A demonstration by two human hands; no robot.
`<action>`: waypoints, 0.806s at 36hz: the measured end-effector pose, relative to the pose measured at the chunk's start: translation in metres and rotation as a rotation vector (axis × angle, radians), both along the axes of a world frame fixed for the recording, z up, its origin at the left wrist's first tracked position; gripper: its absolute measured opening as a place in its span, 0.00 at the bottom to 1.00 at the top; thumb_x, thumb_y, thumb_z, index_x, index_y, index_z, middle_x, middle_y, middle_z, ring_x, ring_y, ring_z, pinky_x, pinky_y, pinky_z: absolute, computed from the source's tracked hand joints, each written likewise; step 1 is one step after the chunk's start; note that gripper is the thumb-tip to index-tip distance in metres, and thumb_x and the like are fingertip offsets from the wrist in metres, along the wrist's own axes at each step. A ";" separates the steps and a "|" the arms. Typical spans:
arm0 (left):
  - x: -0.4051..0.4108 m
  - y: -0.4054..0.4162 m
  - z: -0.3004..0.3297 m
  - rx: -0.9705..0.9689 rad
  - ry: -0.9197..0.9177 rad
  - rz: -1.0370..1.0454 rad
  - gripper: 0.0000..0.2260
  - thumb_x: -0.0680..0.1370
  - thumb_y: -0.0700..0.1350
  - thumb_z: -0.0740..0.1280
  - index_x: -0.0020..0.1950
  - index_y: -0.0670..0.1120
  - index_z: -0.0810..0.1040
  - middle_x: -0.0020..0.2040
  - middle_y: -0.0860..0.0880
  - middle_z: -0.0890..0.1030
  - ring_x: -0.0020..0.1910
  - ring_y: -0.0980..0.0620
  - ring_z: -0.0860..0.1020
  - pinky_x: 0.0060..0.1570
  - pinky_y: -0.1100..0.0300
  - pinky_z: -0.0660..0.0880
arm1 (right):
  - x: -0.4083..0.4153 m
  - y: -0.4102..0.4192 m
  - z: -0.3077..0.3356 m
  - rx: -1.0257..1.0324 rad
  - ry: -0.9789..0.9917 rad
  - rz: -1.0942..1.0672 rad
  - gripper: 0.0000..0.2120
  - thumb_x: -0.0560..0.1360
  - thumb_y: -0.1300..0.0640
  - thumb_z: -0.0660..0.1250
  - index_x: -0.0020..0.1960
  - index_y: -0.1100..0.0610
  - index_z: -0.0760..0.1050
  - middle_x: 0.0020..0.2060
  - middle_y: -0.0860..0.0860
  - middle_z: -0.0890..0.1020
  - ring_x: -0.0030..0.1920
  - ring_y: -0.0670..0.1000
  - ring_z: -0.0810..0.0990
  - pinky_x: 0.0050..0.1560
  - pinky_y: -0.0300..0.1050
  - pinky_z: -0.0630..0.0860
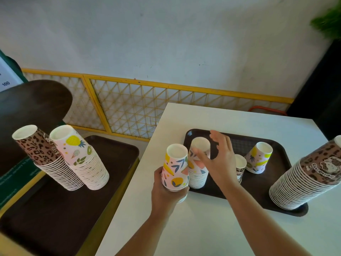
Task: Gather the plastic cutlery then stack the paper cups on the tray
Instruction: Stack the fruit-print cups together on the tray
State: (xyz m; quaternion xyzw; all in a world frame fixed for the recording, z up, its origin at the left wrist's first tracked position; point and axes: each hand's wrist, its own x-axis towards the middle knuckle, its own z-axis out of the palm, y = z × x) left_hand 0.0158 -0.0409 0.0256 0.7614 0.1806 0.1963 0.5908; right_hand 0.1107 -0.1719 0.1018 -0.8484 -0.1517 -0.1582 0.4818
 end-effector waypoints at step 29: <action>-0.008 -0.008 0.014 -0.005 0.082 -0.067 0.35 0.50 0.60 0.74 0.55 0.58 0.71 0.50 0.60 0.79 0.51 0.61 0.78 0.42 0.75 0.73 | -0.037 0.014 0.039 0.110 -0.021 0.184 0.28 0.63 0.42 0.69 0.59 0.54 0.73 0.48 0.43 0.80 0.49 0.38 0.77 0.45 0.24 0.71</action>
